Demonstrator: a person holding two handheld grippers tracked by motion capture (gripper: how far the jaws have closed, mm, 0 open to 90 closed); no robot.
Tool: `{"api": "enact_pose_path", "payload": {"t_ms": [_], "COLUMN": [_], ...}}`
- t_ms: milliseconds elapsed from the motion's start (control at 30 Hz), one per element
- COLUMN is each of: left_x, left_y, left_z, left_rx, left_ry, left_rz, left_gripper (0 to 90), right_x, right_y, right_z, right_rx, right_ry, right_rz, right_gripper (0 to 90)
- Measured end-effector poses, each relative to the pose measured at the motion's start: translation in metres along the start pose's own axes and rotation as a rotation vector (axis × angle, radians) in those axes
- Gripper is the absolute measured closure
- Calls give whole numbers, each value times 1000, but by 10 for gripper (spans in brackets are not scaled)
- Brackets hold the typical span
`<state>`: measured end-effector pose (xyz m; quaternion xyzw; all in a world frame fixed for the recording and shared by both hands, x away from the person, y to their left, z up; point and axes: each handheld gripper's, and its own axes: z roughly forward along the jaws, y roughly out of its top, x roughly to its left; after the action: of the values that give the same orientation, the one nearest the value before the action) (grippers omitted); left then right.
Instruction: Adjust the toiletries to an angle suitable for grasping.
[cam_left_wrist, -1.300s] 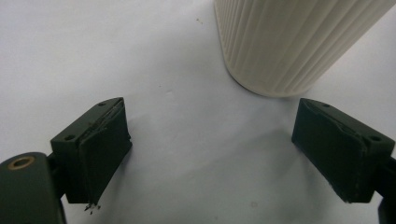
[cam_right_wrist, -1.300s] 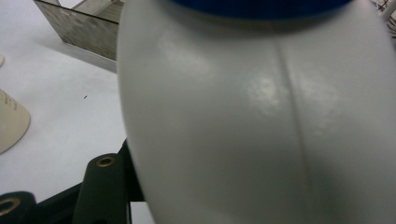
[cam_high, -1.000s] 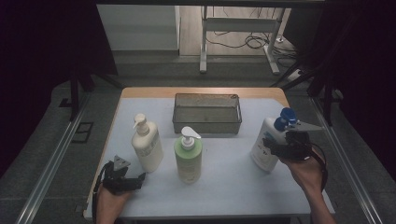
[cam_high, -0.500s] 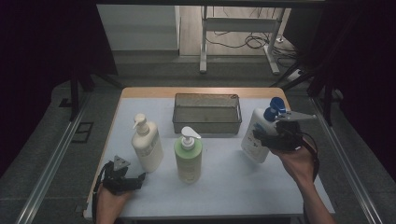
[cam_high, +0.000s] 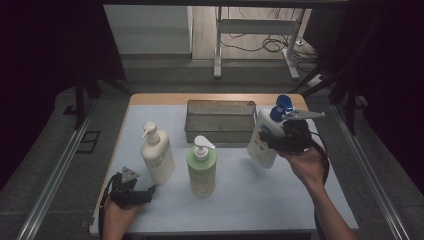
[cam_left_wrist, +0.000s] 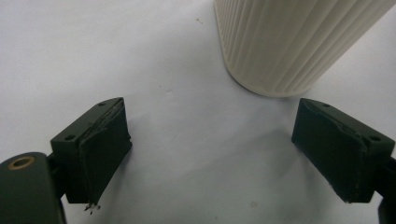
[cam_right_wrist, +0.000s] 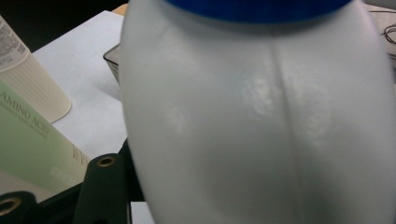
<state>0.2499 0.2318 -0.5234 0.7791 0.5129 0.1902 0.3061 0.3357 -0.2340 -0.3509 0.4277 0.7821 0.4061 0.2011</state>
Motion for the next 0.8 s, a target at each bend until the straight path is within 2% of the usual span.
{"api": "enact_pose_path", "payload": {"t_ms": [800], "left_x": [0], "left_y": [0], "left_z": [0], "left_rx": [0], "left_ry": [0], "left_rz": [1], "left_gripper": [109], "right_x": [20], "right_y": [38], "right_z": [23], "right_rx": [-8], "right_ry": [14], "right_rz": [-30], "right_gripper": [403]}}
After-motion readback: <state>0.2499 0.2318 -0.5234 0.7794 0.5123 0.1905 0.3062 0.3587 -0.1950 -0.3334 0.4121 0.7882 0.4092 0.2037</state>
